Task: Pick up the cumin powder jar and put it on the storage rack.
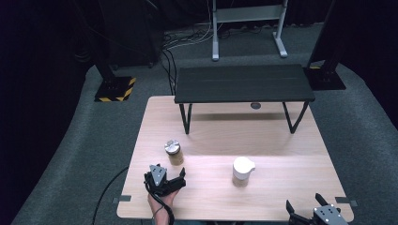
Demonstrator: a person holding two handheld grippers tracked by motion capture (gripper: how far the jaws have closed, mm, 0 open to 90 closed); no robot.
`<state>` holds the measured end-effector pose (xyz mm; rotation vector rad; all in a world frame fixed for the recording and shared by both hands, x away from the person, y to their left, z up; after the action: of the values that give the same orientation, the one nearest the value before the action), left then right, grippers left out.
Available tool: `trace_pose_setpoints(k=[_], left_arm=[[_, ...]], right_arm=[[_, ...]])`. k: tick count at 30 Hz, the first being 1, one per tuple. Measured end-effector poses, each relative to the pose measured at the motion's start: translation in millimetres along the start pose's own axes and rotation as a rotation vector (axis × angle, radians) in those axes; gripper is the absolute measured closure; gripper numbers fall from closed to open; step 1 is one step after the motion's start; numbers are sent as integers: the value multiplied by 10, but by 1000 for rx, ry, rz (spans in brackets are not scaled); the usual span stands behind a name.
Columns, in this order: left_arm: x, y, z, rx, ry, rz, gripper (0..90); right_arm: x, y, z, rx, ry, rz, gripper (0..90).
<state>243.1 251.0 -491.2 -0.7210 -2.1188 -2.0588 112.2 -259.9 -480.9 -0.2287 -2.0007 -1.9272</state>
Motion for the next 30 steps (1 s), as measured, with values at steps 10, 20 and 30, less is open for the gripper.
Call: trace_pose_setpoints(k=[10,20,30], left_arm=[[-237,58,25,10,4,33,0],[-414,134,44,-4,10,50,1],[-575,186,96,3,16,70,1]], right_arm=[[-49,24,-16,-13,43,7,0],[-74,33,-21,-13,60,15,0],[-81,32,-46,-12,60,27,0]])
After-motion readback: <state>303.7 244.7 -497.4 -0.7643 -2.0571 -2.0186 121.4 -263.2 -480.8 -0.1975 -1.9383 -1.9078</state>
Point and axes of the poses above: each handheld gripper's, and its own axes: x roughly backward along the jaws, y roughly out of its top, z roughly to its left, the point moved 3 cm from there along -x, roughly forward along the jaws, and after that the axes turned 3 degrees about -y, right-handed, at the moved point
